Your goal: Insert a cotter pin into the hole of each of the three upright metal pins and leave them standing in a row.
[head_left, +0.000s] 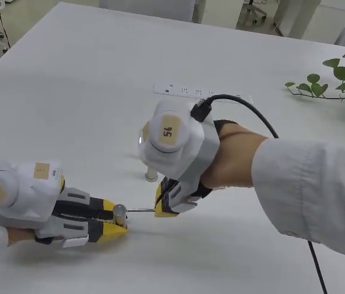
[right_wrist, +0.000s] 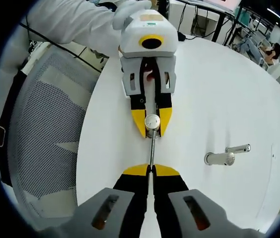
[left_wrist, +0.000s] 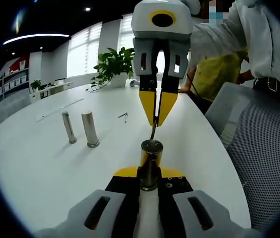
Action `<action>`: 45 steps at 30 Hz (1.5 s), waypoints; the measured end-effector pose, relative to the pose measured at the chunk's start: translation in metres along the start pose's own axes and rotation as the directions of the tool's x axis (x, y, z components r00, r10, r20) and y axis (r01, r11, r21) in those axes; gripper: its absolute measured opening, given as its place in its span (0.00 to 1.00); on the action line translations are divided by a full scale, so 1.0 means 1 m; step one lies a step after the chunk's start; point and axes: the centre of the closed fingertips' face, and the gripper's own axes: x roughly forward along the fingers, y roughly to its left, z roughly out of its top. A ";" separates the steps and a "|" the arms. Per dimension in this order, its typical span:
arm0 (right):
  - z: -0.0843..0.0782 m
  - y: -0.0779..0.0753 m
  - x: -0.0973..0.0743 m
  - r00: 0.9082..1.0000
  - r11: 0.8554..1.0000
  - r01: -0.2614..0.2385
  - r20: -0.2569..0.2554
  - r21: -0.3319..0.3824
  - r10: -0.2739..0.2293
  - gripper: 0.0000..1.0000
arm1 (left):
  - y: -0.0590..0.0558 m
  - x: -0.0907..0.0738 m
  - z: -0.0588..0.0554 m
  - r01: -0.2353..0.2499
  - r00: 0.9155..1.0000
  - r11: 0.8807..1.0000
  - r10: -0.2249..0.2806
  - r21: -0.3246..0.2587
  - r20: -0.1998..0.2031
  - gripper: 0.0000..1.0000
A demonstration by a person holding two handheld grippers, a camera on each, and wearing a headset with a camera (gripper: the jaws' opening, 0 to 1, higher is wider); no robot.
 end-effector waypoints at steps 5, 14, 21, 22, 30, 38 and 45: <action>0.002 0.000 0.001 1.000 1.000 0.001 0.001 -0.016 -0.001 0.03 | -0.001 0.000 0.000 0.007 1.000 1.000 -0.007 0.005 -0.002 0.11; 0.004 -0.002 0.002 1.000 0.995 -0.002 -0.006 -0.098 0.001 0.03 | -0.002 -0.001 -0.001 0.025 1.000 1.000 -0.025 0.008 -0.014 0.11; 0.007 -0.006 0.003 1.000 0.982 0.000 -0.015 -0.190 -0.003 0.03 | -0.003 -0.001 0.000 0.036 0.999 0.999 -0.036 0.016 -0.023 0.11; 0.007 -0.006 0.003 1.000 0.981 0.000 -0.015 -0.194 -0.003 0.03 | -0.003 -0.001 0.000 0.037 0.999 0.999 -0.036 0.016 -0.024 0.11; 0.010 -0.007 0.006 1.000 0.974 -0.016 -0.014 -0.227 0.013 0.03 | -0.003 -0.001 -0.001 0.040 0.999 0.999 -0.039 0.018 -0.029 0.11; 0.015 -0.006 0.009 1.000 0.975 -0.028 -0.004 -0.221 0.028 0.03 | -0.005 0.000 0.000 0.042 0.999 0.999 -0.041 0.013 -0.030 0.11; 0.019 -0.004 0.013 0.999 0.975 -0.038 0.001 -0.219 0.039 0.03 | -0.007 0.001 -0.001 0.046 0.999 0.999 -0.045 0.015 -0.031 0.11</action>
